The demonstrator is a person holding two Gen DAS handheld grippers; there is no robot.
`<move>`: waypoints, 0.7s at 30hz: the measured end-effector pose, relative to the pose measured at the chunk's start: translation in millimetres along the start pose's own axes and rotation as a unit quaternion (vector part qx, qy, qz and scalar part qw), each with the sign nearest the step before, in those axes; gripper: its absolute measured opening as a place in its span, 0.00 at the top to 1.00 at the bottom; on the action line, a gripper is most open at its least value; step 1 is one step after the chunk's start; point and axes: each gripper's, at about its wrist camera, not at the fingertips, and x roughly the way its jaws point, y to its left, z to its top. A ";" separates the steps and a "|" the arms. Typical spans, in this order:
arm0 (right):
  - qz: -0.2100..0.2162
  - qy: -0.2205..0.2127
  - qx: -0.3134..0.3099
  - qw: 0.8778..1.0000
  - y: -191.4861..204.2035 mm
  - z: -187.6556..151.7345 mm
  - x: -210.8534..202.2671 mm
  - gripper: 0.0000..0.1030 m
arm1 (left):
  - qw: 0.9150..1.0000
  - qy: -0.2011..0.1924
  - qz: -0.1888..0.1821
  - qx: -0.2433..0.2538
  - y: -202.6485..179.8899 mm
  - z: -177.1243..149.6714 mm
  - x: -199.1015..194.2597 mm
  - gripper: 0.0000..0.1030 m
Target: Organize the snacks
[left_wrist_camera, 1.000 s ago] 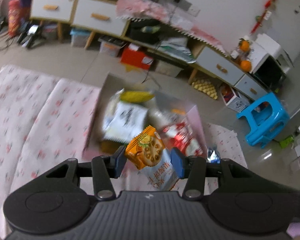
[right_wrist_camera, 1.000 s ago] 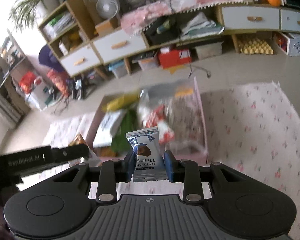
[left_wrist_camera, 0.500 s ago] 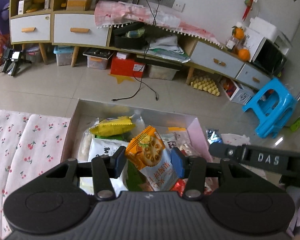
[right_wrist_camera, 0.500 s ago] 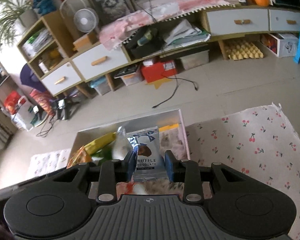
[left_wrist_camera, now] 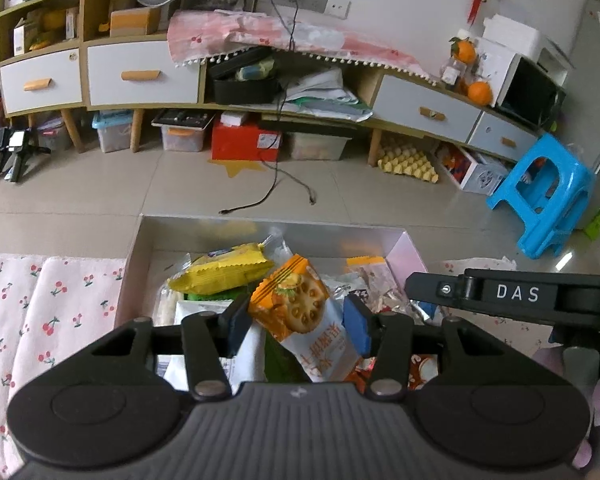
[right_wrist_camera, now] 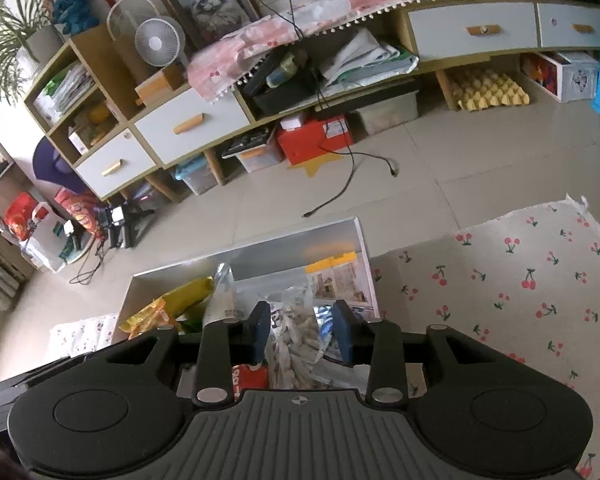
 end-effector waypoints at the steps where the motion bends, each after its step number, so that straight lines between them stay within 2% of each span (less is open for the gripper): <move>1: 0.004 0.000 0.002 1.000 0.1 0.5 0.2 0.66 | 1.000 -0.005 0.002 0.000 0.0 -0.6 -0.7 0.44; 3: 0.009 0.003 0.010 1.000 -1.2 1.8 -0.4 0.46 | 1.000 -0.010 0.005 -0.002 -0.1 -1.9 -1.8 0.30; 4: 0.011 0.002 0.016 1.000 -2.2 2.2 -1.4 0.44 | 1.000 -0.014 0.006 -0.004 -0.1 -2.6 -2.9 0.28; 6: 0.013 0.001 0.020 1.000 -3.3 2.7 -4.3 0.43 | 1.000 -0.015 0.007 -0.003 -1.2 -2.8 -4.8 0.28; 10: 0.009 -0.001 0.016 1.000 -2.9 1.4 -13.5 0.40 | 1.000 -0.020 0.010 -0.003 -4.7 -4.2 -14.4 0.19; 12: 0.009 -0.003 0.018 1.000 -3.9 -0.9 -21.2 0.34 | 1.000 -0.024 0.011 -0.002 -7.0 -7.0 -20.7 0.16; 14: 0.007 -0.005 0.019 1.000 -4.5 -4.0 -30.6 0.33 | 1.000 -0.026 0.014 0.000 -10.2 -11.6 -29.0 0.14; 17: 0.001 -0.005 0.013 1.000 -3.8 -10.0 -44.5 0.24 | 1.000 -0.023 0.021 0.000 -12.6 -18.6 -40.3 0.11; 21: -0.008 -0.011 -0.006 1.000 -0.8 -23.2 -66.1 0.20 | 0.999 -0.016 0.027 -0.011 -12.6 -30.2 -58.4 0.08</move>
